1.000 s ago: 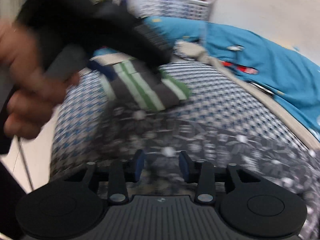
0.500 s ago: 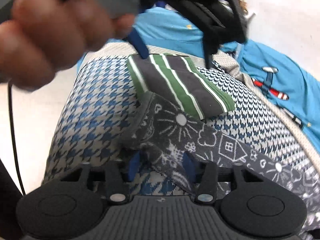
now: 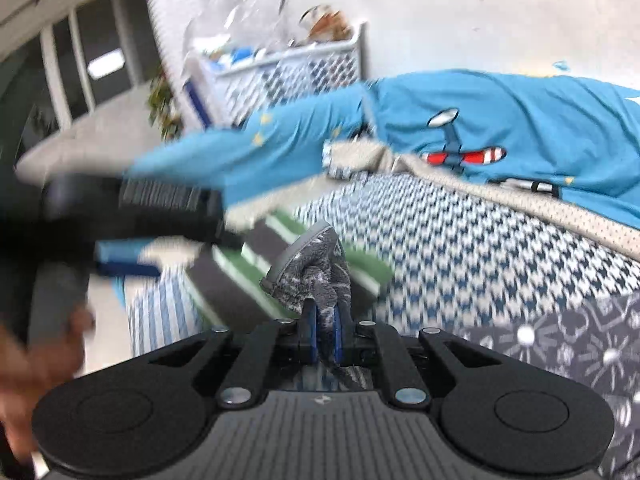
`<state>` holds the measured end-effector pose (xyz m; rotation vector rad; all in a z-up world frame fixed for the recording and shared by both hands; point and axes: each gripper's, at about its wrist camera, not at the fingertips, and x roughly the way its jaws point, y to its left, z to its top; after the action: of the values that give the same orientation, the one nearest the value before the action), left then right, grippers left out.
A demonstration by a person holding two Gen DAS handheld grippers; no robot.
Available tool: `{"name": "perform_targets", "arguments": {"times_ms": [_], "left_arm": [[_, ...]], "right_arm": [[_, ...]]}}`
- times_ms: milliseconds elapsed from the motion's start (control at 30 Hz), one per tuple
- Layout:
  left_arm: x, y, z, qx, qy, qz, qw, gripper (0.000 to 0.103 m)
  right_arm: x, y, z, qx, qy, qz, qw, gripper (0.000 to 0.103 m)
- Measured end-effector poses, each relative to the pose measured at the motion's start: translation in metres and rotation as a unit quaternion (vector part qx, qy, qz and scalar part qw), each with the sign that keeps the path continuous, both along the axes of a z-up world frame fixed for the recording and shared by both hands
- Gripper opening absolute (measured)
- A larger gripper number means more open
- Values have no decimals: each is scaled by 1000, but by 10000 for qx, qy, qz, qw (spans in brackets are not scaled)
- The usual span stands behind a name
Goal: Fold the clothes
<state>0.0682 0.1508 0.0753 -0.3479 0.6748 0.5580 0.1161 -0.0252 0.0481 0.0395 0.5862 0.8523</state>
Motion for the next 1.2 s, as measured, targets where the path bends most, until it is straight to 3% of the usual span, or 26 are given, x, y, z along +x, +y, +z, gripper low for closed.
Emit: {"name": "perform_targets", "arguments": {"times_ms": [200, 367, 500, 633, 667, 733, 833, 1033, 1200], "left_arm": [[-10, 12, 8, 253, -210, 445, 9985, 85], [-14, 27, 8, 149, -236, 680, 9973, 85], [-14, 33, 7, 189, -166, 757, 9968, 85], [-18, 36, 9, 340, -139, 971, 9946, 86], [-18, 35, 9, 330, -162, 976, 9945, 86], [-20, 34, 10, 333, -208, 1005, 9942, 87], [-22, 31, 13, 353, -270, 1074, 9932, 87], [-11, 4, 12, 324, -236, 710, 9967, 87], [2, -41, 9, 233, -226, -5, 9995, 88]], "right_arm": [[13, 26, 36, 577, -57, 58, 9983, 9], [19, 54, 54, 888, -99, 161, 9959, 10], [34, 77, 51, 989, 213, 194, 9947, 11], [39, 81, 37, 799, 592, 267, 9947, 23], [39, 79, 34, 776, 702, 245, 9942, 34], [38, 67, 30, 780, 792, 207, 9936, 38], [34, 45, 29, 636, 705, 32, 9955, 38], [24, -10, 30, 319, 466, -368, 9977, 38], [13, -73, 30, 7, 263, -791, 9965, 39]]}}
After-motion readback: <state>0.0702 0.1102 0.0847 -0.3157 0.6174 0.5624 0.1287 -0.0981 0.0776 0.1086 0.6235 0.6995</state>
